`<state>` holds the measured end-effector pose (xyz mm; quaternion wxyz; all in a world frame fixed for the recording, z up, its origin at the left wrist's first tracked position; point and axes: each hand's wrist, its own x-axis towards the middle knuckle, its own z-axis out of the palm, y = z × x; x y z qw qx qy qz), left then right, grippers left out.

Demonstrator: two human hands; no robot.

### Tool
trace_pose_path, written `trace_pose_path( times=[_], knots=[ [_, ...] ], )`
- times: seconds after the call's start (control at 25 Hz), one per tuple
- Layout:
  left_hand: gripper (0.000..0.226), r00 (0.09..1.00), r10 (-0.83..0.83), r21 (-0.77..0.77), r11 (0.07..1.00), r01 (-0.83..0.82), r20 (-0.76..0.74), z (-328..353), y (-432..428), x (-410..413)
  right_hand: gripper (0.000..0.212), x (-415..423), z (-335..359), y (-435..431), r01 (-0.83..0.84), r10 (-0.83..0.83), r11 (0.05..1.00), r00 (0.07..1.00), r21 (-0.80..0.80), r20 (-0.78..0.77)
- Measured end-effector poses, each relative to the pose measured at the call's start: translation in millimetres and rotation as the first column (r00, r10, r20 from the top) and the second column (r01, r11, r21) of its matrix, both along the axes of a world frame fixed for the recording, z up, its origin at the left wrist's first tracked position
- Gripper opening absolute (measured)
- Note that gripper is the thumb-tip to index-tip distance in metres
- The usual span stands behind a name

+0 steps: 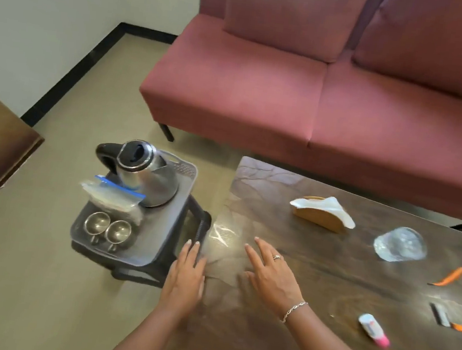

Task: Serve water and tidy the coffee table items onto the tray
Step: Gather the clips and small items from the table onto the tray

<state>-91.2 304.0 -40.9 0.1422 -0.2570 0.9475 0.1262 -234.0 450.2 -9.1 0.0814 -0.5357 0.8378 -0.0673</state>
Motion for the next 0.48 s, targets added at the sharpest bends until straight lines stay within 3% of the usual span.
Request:
trace_pose_path(
  times=[0.08,0.2,0.48],
  knots=[
    [0.036,0.994,-0.04,0.087,0.996,0.031,0.102,0.8,39.4,-13.7,0.06,-16.1,10.1,53.4,0.014,-0.014,1.0,1.0,0.027,0.004],
    [0.042,0.933,-0.132,0.214,0.975,0.061,0.335,0.5,79.0,-28.6,0.045,-38.2,11.7,120.1,0.061,-0.062,0.996,0.998,0.071,0.015],
    [0.033,0.884,-0.19,0.262,0.962,0.081,0.426,7.6,133.6,-46.8,0.035,-55.7,-5.0,236.2,0.297,-0.307,0.943,0.95,0.151,0.049]
  ],
)
